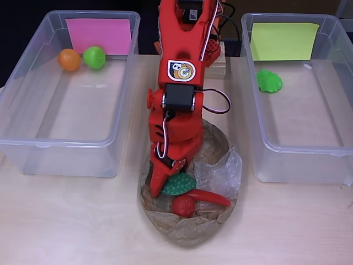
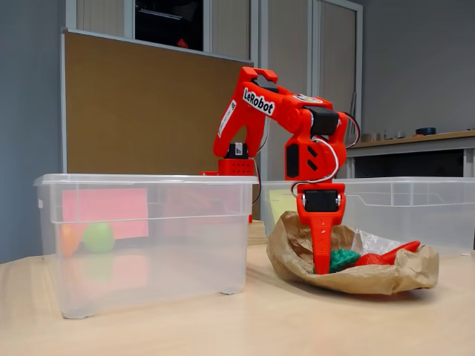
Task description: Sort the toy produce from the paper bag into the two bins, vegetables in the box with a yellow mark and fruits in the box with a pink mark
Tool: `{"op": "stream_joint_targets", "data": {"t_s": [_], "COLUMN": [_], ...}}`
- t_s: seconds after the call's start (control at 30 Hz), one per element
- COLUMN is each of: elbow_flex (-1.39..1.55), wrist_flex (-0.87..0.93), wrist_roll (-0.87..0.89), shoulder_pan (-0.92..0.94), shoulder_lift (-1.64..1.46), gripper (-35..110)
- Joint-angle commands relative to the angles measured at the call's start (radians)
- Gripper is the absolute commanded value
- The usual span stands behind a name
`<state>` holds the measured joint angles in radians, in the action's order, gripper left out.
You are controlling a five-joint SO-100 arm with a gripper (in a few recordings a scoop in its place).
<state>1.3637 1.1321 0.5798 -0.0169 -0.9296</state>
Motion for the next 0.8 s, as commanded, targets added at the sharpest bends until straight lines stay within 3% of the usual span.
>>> {"op": "stream_joint_targets", "data": {"t_s": [0.0, 0.3, 0.5, 0.77], "elbow_flex": [-0.011, 0.037, 0.074, 0.233], "wrist_flex": [0.055, 0.201, 0.39, 0.508], "wrist_roll": [0.025, 0.143, 0.258, 0.554], "shoulder_pan": [-0.032, -0.092, -0.204, -0.405], "shoulder_lift": [-0.114, -0.37, -0.557, -0.773], "gripper": [31, 30, 29, 28]}}
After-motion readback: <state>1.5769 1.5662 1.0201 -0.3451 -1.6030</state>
